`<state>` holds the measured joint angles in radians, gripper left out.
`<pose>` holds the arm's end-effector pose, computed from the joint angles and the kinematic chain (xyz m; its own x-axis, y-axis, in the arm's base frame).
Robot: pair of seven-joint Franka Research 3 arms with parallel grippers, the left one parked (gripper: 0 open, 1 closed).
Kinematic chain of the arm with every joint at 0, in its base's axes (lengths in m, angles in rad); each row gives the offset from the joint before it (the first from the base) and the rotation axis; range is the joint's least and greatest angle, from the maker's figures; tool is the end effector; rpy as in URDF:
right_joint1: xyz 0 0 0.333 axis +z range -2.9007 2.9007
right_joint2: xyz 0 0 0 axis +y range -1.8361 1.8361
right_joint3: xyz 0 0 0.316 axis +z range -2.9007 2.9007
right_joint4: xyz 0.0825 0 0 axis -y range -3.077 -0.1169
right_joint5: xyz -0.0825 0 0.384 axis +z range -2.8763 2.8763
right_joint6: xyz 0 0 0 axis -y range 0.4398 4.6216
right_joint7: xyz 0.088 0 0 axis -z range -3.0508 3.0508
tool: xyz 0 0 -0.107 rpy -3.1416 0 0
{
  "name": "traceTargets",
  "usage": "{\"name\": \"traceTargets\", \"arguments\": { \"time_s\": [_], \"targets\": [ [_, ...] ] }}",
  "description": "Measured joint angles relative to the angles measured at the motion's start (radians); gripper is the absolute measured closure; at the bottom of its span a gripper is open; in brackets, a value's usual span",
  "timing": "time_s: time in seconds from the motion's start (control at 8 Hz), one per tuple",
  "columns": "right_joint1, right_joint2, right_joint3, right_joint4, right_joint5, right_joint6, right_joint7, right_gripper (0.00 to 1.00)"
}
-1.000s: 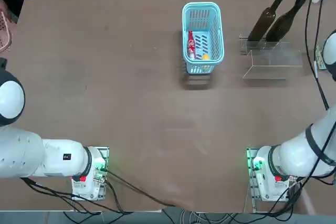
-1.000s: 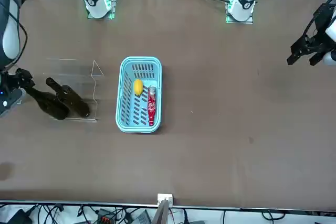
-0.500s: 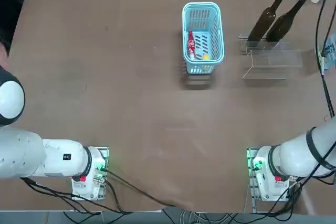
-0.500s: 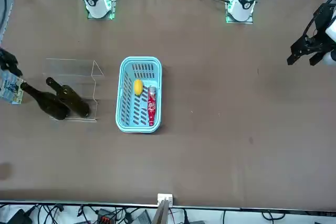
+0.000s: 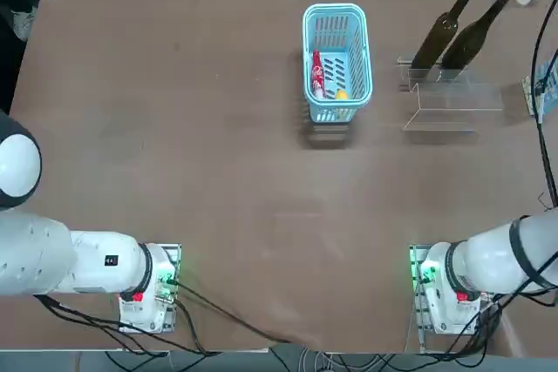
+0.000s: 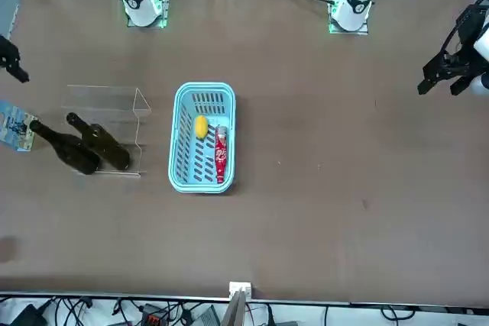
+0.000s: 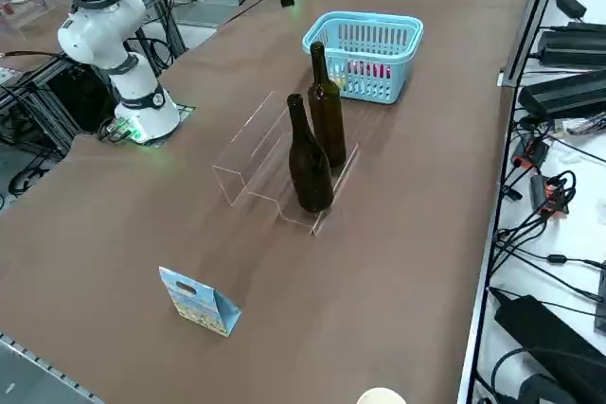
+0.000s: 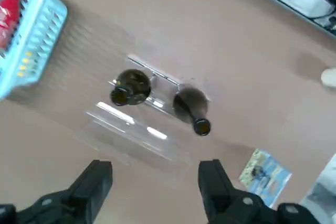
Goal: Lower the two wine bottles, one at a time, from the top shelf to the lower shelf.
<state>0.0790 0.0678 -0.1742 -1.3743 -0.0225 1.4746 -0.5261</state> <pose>0.5626 -0.0521 0.6703 0.9092 0.4161 0.0119 0.4152 -0.9085 0.0463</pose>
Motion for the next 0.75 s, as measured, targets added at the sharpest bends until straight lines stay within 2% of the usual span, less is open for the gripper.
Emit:
{"name": "traceTargets", "arguments": {
  "time_s": [0.5,0.75],
  "targets": [
    [0.003,-0.064,0.091,-0.011,0.010,-0.067,0.392,0.00],
    [0.003,-0.092,0.099,-0.073,0.010,-0.033,0.445,0.00]
  ]
}}
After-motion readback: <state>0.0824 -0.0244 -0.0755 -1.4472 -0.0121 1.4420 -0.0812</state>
